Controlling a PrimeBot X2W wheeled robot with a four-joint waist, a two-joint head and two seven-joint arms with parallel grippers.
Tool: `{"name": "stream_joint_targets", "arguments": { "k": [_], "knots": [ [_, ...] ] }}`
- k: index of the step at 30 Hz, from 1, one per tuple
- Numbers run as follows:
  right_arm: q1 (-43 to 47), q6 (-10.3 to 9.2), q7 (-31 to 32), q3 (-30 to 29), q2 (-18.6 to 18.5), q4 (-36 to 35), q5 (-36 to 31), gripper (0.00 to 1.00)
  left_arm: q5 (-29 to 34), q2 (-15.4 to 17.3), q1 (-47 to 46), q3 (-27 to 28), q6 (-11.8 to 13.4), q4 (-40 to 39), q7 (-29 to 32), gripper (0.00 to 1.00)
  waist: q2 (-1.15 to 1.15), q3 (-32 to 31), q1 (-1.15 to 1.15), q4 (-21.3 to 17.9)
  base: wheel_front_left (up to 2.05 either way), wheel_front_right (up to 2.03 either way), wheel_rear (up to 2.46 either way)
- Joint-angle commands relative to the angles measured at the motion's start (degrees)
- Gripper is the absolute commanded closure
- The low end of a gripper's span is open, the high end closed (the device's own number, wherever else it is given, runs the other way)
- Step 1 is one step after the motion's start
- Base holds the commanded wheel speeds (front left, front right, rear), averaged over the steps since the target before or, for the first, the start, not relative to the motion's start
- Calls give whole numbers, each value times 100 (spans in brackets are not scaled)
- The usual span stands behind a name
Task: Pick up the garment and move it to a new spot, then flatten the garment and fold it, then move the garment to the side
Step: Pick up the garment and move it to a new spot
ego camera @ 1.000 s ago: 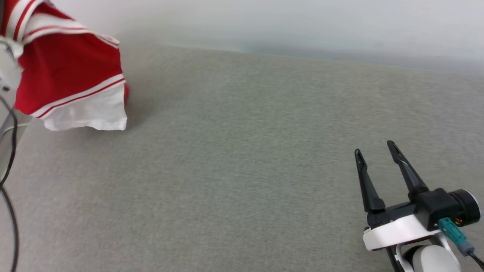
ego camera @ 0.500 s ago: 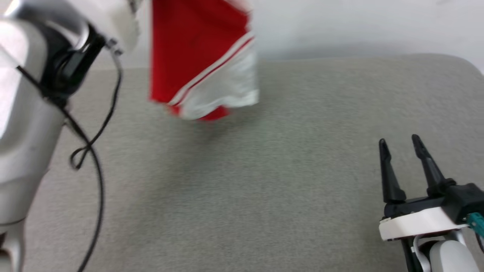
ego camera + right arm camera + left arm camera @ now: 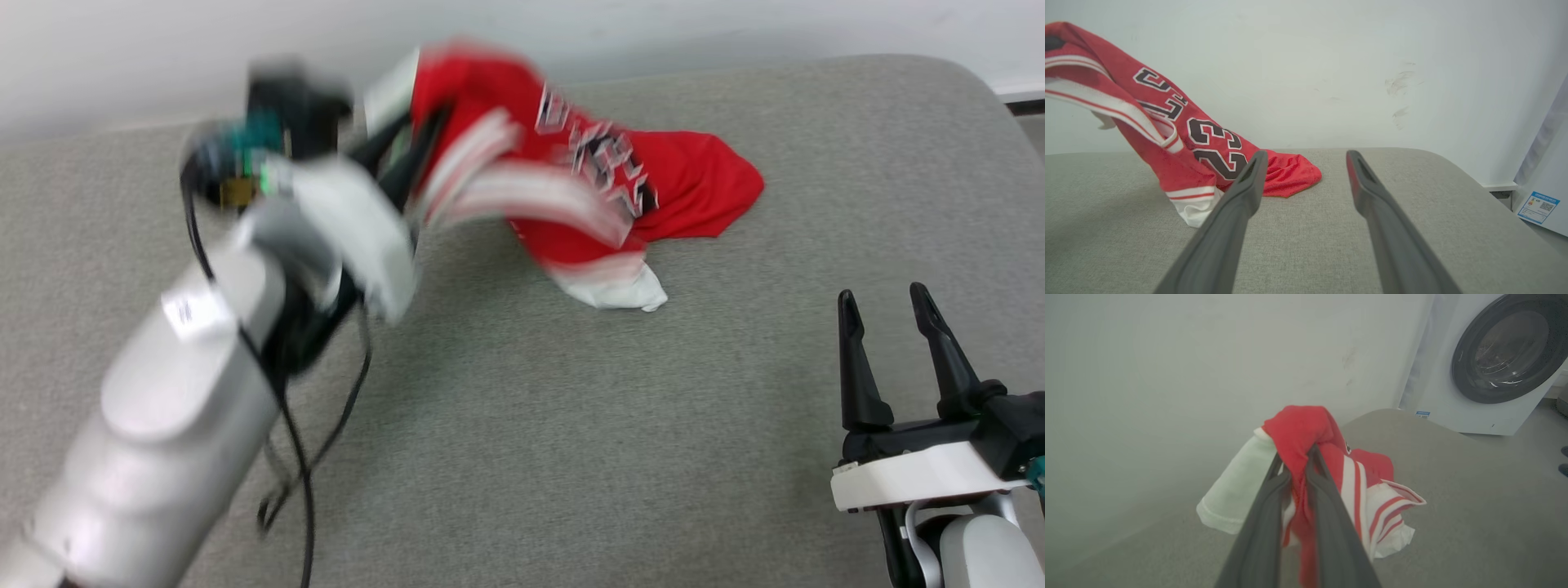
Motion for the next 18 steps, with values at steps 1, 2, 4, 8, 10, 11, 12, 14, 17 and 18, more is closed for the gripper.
{"name": "stream_joint_targets", "arguments": {
  "k": [1,2,4,8,10,11,12,14,17,18],
  "knots": [
    [-65,-4,-18,19,14,-3,-48,0,-72,171,606,-120,-41,208,-61,100,0,56,-1,124,0,0,0],
    [-65,-4,-18,19,14,-3,-48,0,-72,171,606,-120,-41,208,-61,100,0,56,-1,124,0,0,0],
    [-104,-4,-18,51,14,10,-92,0,-72,287,1036,-255,-77,447,-86,100,0,80,-1,203,0,0,0],
    [-105,-4,-18,129,14,61,-171,0,-75,430,1623,-503,-115,1000,-5,100,0,93,-1,367,0,0,0],
    [-103,-4,-18,175,14,100,-212,0,12,466,1762,-637,-97,1284,43,100,0,81,-1,444,0,0,0],
    [-96,-4,-18,191,13,118,-217,0,69,475,1805,-708,-83,1425,63,56,0,69,-1,482,0,0,0],
    [-84,-4,-18,210,13,137,-238,0,127,455,1820,-752,-60,1528,13,0,0,55,-1,520,0,0,0],
    [-54,-4,-18,232,13,182,-275,0,227,392,1834,-804,22,1747,-150,0,0,14,-1,593,0,0,0],
    [10,-4,-17,206,13,249,-319,0,306,263,1840,-823,49,1969,-439,0,0,-89,-1,703,0,0,0],
    [28,-4,-17,201,13,268,-340,0,284,215,1846,-796,74,2011,-566,0,0,-135,-1,737,0,0,0]
  ]
}}
